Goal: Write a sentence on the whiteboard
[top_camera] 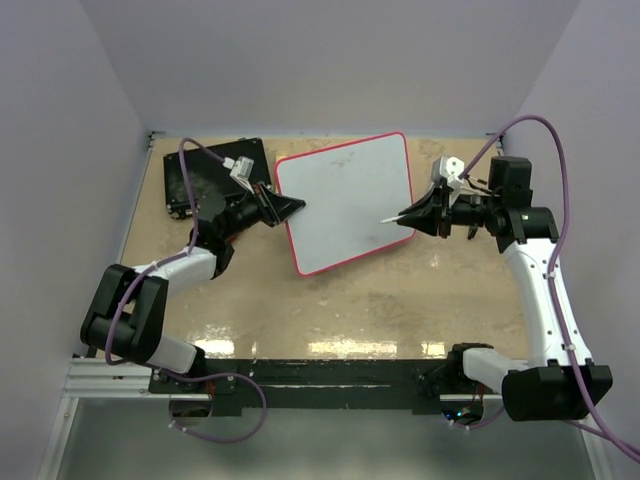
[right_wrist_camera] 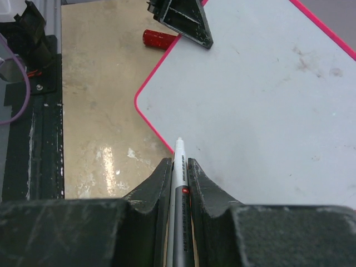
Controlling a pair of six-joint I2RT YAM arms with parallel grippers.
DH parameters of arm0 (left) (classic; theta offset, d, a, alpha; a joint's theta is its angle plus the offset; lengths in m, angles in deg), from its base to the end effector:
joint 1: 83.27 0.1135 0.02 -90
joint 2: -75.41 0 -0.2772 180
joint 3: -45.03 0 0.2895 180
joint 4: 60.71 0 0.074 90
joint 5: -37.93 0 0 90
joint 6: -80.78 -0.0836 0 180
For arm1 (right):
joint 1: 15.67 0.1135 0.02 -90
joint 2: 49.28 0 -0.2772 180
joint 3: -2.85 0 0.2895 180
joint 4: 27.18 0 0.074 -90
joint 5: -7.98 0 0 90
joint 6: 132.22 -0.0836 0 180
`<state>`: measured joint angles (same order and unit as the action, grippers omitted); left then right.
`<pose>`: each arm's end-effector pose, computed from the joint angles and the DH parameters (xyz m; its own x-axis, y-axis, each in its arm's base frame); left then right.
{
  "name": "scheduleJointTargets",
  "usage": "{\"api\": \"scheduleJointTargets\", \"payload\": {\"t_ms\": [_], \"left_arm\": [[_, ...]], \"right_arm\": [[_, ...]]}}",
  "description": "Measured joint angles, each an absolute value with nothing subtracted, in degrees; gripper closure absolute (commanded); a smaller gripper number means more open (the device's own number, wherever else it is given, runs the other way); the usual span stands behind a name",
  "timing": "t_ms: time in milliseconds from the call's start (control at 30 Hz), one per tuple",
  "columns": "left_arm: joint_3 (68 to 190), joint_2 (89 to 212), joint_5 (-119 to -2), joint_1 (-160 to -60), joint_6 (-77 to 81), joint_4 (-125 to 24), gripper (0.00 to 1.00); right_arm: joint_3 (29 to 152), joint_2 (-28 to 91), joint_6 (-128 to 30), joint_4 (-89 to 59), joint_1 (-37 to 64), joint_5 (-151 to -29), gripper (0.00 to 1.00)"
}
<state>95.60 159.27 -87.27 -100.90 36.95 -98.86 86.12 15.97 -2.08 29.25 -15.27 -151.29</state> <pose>0.3420 -0.1592 0.2423 -0.5175 -0.4541 -0.7253 0.6087 0.4003 -0.6850 0.2599 0.0800 0.3904 -0.0009 -0.2282 -0.9736 -0.9626 0.2639 -0.0609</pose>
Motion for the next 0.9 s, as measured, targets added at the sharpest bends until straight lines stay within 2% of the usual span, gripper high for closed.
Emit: {"api": "scheduleJointTargets", "payload": {"t_ms": [333,900], "left_arm": [[88.50,159.70,-90.87,-101.53,42.79,-105.22,1.00],[78.01,148.64,-82.59,-109.68,42.18,-101.26,1.00]], "right_arm": [[82.49,14.92,-2.32,25.97,-7.01,-144.56,1.00],[77.01,11.23,-1.88,21.76,-4.47,-142.97,1.00]]}}
